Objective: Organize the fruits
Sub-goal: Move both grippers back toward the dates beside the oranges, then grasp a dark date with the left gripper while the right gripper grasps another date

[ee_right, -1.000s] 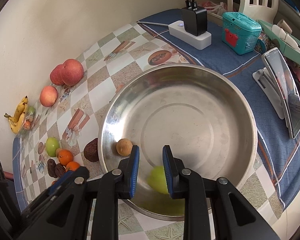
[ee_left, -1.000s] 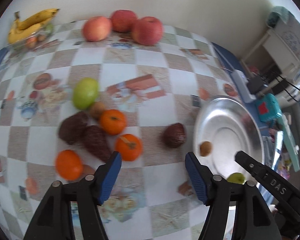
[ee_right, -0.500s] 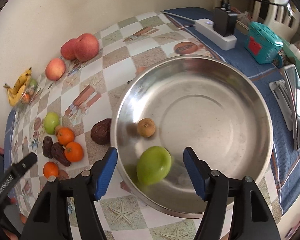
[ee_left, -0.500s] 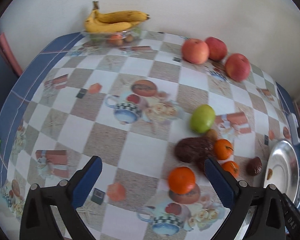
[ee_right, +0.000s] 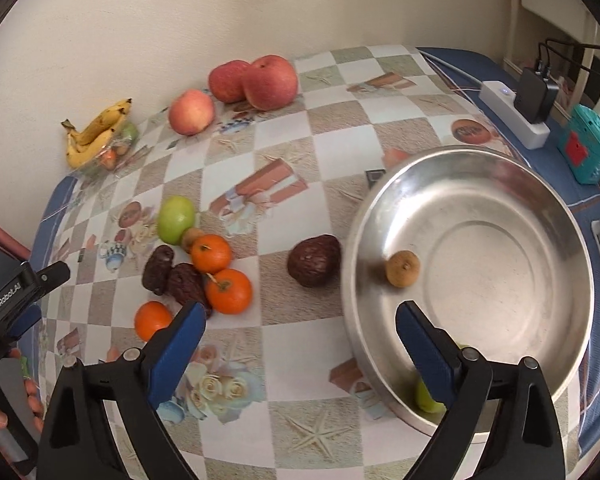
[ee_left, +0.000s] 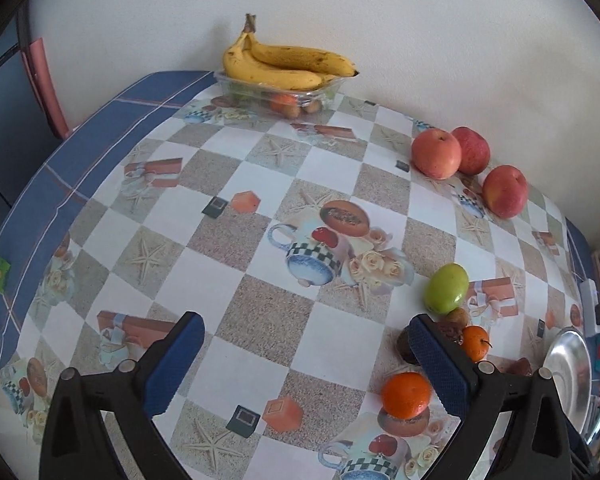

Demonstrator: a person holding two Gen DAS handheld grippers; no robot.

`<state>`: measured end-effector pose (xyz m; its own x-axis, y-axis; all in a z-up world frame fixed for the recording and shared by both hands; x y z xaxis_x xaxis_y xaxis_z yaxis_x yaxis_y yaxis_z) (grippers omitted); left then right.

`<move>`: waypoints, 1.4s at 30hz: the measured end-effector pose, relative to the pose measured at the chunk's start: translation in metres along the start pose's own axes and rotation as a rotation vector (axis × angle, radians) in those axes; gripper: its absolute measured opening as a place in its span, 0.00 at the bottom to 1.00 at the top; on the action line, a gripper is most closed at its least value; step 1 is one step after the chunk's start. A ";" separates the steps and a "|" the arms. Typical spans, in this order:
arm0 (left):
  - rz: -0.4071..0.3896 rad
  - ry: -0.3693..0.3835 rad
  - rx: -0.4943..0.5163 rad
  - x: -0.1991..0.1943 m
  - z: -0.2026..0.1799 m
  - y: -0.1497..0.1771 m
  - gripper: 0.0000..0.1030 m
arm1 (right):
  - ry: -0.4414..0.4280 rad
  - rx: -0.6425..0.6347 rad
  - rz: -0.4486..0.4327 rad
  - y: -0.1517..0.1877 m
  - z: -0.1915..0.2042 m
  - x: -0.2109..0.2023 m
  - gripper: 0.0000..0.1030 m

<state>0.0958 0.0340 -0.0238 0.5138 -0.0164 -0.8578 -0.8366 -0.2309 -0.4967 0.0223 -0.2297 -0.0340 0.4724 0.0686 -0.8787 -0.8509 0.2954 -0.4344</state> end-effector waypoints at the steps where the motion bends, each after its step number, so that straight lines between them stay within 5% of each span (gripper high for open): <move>1: -0.010 0.012 0.010 -0.001 -0.003 0.000 1.00 | -0.008 -0.002 -0.001 0.000 0.002 0.000 0.93; 16: -0.055 0.101 0.089 0.000 -0.034 -0.006 1.00 | -0.073 -0.102 -0.054 -0.006 0.033 -0.003 0.93; 23: -0.083 0.115 0.152 0.000 -0.050 -0.012 1.00 | -0.037 -0.106 -0.084 -0.028 0.030 -0.007 0.93; 36: 0.075 0.227 0.154 0.030 -0.076 0.003 0.98 | -0.022 -0.083 -0.109 -0.052 0.020 -0.003 0.93; 42: 0.185 0.265 0.124 0.053 -0.080 0.018 0.83 | -0.013 -0.099 -0.026 -0.039 0.015 0.021 0.66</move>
Point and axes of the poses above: each gripper's, at about its wrist camera, not at the fingertips, and x roughly the way its jaws point, z to its left, y to its underside, the point moved 4 cm from there along x, roughly the way its jaws point, and after that the axes turned 2 degrees about -x, right-handed, at the moved point
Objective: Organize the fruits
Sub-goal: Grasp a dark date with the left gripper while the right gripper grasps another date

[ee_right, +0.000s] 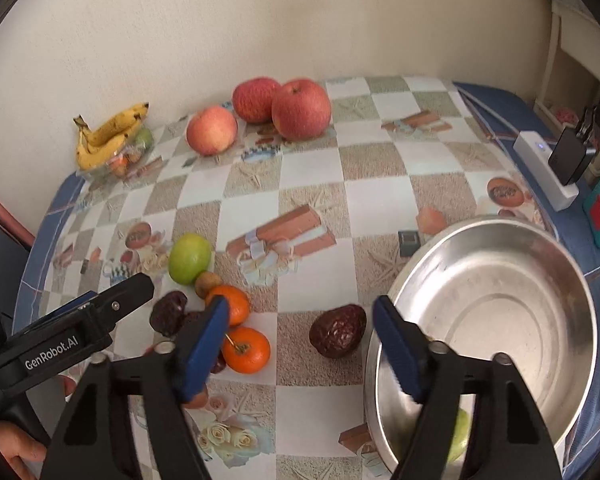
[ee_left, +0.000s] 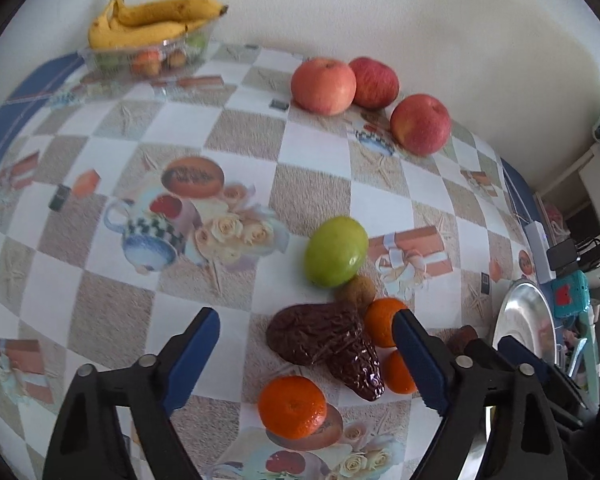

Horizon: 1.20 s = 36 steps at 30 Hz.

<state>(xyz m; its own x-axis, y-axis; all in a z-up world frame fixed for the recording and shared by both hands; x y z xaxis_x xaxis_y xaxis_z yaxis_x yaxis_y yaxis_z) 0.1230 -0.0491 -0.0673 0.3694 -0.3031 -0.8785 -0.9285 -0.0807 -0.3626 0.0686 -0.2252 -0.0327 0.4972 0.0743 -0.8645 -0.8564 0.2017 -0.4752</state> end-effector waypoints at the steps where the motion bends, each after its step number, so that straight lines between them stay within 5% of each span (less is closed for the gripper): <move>1: 0.014 0.011 -0.009 0.003 0.001 0.002 0.77 | 0.004 -0.001 0.016 0.003 -0.001 0.004 0.64; 7: 0.058 0.053 -0.054 0.012 0.003 0.006 0.60 | 0.053 -0.056 0.071 0.013 0.001 0.019 0.52; 20: 0.058 0.073 -0.086 0.011 0.007 0.005 0.59 | 0.175 -0.136 0.106 0.020 0.002 0.034 0.33; 26: 0.038 0.077 -0.108 0.003 0.012 0.001 0.59 | 0.129 -0.084 0.101 0.020 -0.003 0.032 0.33; 30: 0.013 0.082 -0.114 -0.008 0.013 -0.003 0.59 | -0.051 0.018 0.078 0.017 -0.002 0.024 0.33; 36: -0.033 0.097 -0.095 -0.025 0.005 -0.009 0.59 | -0.130 0.059 -0.004 0.006 0.002 -0.004 0.30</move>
Point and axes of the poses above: each gripper's, at about its wrist camera, not at the fingertips, and x roughly the way its jaws point, z to its left, y to its underside, the point moved 4 cm from there along x, roughly the way its jaws point, and after that the axes turned 2 degrees about -x, right-handed, at the moved point
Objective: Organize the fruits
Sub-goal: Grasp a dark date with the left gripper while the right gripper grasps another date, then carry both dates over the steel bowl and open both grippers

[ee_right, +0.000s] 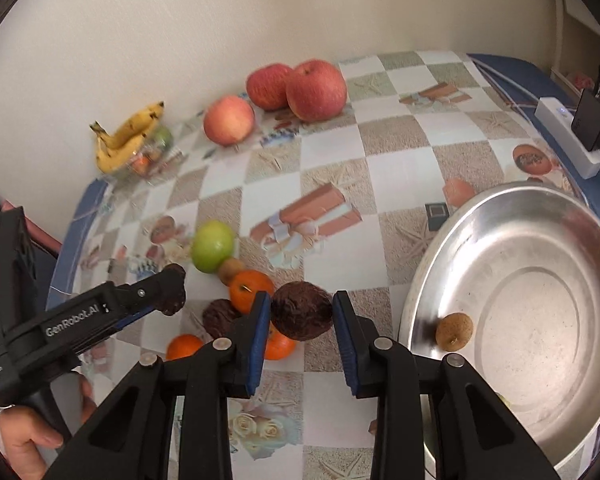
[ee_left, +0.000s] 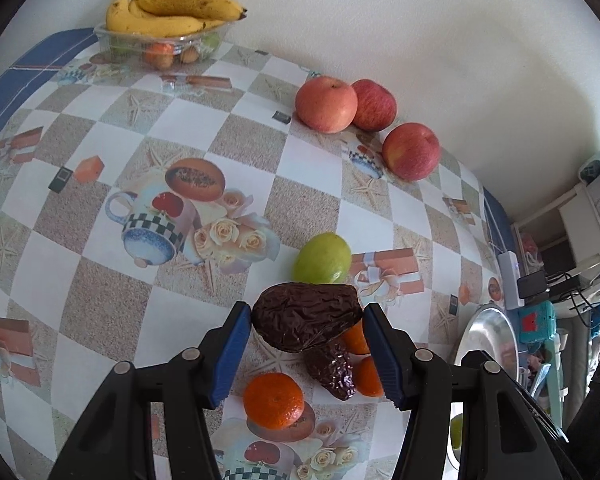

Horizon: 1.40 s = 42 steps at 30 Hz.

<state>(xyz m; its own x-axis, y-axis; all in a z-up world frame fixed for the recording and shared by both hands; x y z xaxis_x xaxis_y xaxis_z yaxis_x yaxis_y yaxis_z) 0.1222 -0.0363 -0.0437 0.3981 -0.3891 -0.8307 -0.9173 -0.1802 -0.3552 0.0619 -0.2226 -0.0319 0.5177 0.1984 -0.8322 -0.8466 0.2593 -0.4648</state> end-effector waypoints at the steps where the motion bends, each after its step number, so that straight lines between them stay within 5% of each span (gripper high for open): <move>1: -0.006 0.003 0.005 -0.002 -0.002 0.000 0.59 | -0.001 -0.003 -0.013 -0.002 0.001 -0.005 0.27; 26: 0.025 -0.032 0.006 0.005 -0.002 0.006 0.59 | 0.212 -0.129 0.062 0.009 -0.011 0.044 0.37; 42: 0.003 -0.022 0.052 -0.002 -0.018 0.007 0.59 | 0.126 0.009 0.006 0.000 -0.019 0.003 0.35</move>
Point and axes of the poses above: each gripper's, at about its wrist camera, not at the fingertips, and x roughly the way its jaws point, z to its left, y to its underside, the point moved 4 cm from there along x, roughly the way its jaws point, and after that the axes turned 2 degrees about -x, right-handed, at the moved point
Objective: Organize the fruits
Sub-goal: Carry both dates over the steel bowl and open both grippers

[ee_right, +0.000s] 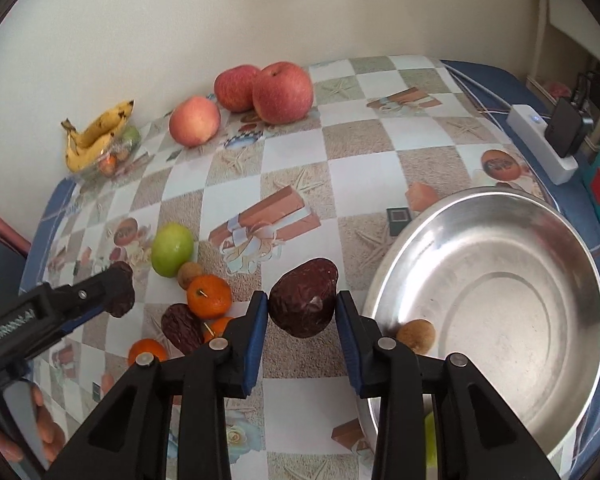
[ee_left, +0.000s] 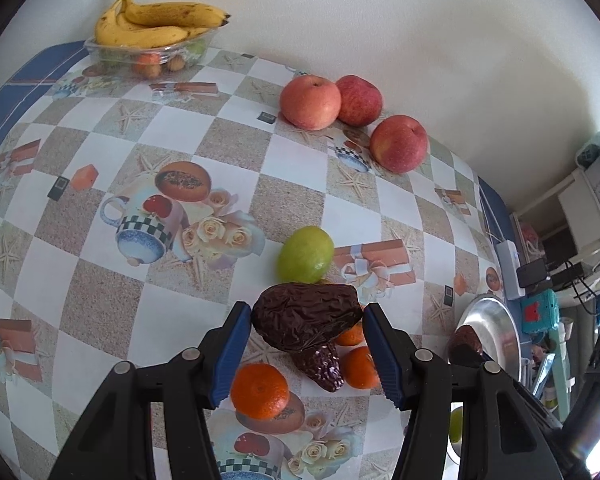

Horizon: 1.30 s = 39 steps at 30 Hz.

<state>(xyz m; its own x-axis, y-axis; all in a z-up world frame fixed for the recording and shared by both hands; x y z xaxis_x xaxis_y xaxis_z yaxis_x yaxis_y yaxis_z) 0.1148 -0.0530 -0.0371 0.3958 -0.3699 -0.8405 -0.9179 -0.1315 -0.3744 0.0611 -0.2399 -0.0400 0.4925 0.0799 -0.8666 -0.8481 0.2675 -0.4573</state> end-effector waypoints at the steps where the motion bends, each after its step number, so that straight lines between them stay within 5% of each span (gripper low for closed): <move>1: 0.000 -0.001 0.014 0.000 -0.004 0.001 0.59 | 0.001 0.011 -0.002 0.000 -0.002 -0.003 0.35; 12: 0.017 0.040 0.290 0.009 -0.090 0.043 0.59 | 0.090 0.178 -0.011 0.006 -0.063 -0.029 0.35; 16: 0.061 0.106 0.422 0.018 -0.134 0.073 0.59 | 0.152 0.253 -0.008 0.012 -0.098 -0.037 0.35; 23: 0.107 0.188 0.510 0.026 -0.171 0.103 0.60 | 0.168 0.333 -0.024 0.017 -0.131 -0.051 0.36; 30: 0.117 0.173 0.464 0.027 -0.159 0.098 0.63 | 0.176 0.337 -0.015 0.017 -0.132 -0.049 0.36; 39: 0.118 0.021 0.341 0.032 -0.117 0.073 0.69 | 0.183 0.305 -0.006 0.017 -0.124 -0.047 0.37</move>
<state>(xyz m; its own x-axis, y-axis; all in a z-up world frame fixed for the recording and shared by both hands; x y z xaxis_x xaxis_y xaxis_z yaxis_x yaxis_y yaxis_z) 0.0574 -0.1817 -0.0459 0.2838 -0.3836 -0.8788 -0.8936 0.2266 -0.3874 -0.0003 -0.3581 -0.0318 0.4304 -0.0882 -0.8983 -0.7345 0.5443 -0.4053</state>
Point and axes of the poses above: each gripper's, at about its wrist camera, not at the fingertips, and x roughly the way its jaws point, z to its left, y to its underside, the point moved 4 cm from there along x, roughly the way its jaws point, and after that the axes turned 2 degrees about -x, right-handed, at the moved point
